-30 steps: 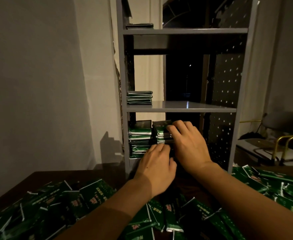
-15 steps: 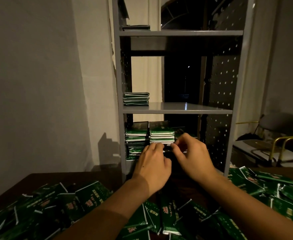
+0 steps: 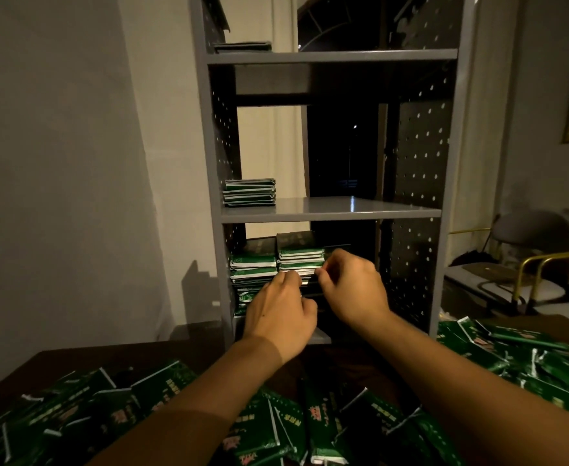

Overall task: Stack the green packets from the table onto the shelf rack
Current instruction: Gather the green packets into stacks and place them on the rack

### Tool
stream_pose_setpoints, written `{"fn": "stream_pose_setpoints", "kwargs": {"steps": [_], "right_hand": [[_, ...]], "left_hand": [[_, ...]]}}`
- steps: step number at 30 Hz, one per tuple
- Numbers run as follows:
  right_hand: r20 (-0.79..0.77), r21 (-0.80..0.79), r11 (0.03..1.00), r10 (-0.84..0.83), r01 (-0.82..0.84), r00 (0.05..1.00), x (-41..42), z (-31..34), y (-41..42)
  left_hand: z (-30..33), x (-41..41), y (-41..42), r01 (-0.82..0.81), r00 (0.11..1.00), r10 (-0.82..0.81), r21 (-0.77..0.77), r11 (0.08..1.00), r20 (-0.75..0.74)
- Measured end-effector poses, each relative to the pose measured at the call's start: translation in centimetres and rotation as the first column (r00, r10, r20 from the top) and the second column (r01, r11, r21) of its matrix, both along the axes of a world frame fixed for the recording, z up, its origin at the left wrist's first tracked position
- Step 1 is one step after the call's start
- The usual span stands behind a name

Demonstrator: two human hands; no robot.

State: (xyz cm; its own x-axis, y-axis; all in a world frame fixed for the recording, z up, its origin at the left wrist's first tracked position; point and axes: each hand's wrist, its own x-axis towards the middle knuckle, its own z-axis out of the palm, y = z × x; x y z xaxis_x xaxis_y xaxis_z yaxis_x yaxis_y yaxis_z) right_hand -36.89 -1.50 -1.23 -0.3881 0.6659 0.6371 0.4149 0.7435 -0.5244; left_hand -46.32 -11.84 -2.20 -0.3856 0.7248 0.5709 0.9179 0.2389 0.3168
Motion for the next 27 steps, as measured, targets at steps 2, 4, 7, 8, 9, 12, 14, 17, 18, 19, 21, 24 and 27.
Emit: {"fn": "stream_pose_setpoints", "kwargs": {"steps": [2,4,7,8,9,12,14,17,18,19,21,24,27], "right_hand": [[-0.011,-0.015,1.000,0.005,-0.005,1.000,-0.1,0.1,0.1],[-0.007,-0.033,0.999,0.029,-0.029,1.000,-0.3,0.2,0.0],[-0.013,-0.067,0.997,0.047,-0.048,0.999,0.2,0.1,-0.1],[-0.010,-0.079,0.995,0.058,-0.059,0.998,0.6,0.0,-0.2],[-0.005,-0.090,0.993,0.072,-0.072,0.997,1.1,-0.1,-0.3],[0.024,-0.124,0.984,0.131,-0.128,0.991,3.6,-0.1,-1.1],[0.045,-0.157,0.971,0.190,-0.181,0.981,5.8,0.3,-2.4],[0.069,-0.190,0.953,0.253,-0.236,0.965,9.0,0.9,-4.9],[0.068,-0.177,0.955,0.253,-0.238,0.965,9.7,1.0,-5.6],[0.065,-0.172,0.957,0.248,-0.234,0.966,10.7,1.0,-6.5],[0.079,-0.189,0.957,0.240,-0.222,0.968,12.6,0.7,-8.4],[0.108,-0.247,0.943,0.254,-0.221,0.961,15.2,0.1,-10.9],[0.160,-0.345,0.910,0.298,-0.230,0.941,17.5,-0.5,-12.9]], "left_hand": [[0.1,-0.1,0.3,-0.004,1.000,0.004,-0.012,1.000,-0.009],[0.1,-0.3,0.3,-0.018,1.000,0.018,-0.015,1.000,-0.004],[0.2,-0.2,0.5,-0.020,1.000,0.021,-0.020,1.000,0.007],[0.3,0.0,0.3,-0.021,1.000,0.021,-0.027,0.999,0.014],[0.4,0.1,0.1,-0.015,1.000,0.016,-0.032,0.999,0.022],[0.3,0.9,-1.3,0.009,0.999,-0.008,-0.033,0.999,0.038],[0.3,1.7,-2.8,0.029,0.998,-0.027,-0.033,0.999,0.048],[0.0,3.4,-5.5,0.069,0.993,-0.069,0.003,0.998,0.101],[0.1,3.9,-6.3,0.088,0.990,-0.089,0.014,0.996,0.108],[0.1,4.8,-7.3,0.113,0.987,-0.114,0.019,0.993,0.111],[-0.1,6.5,-9.3,0.127,0.984,-0.129,0.022,0.992,0.122],[-0.7,8.7,-12.2,0.118,0.983,-0.120,0.017,0.993,0.137],[-1.8,10.0,-14.2,0.094,0.978,-0.096,0.017,0.995,0.187]]}}
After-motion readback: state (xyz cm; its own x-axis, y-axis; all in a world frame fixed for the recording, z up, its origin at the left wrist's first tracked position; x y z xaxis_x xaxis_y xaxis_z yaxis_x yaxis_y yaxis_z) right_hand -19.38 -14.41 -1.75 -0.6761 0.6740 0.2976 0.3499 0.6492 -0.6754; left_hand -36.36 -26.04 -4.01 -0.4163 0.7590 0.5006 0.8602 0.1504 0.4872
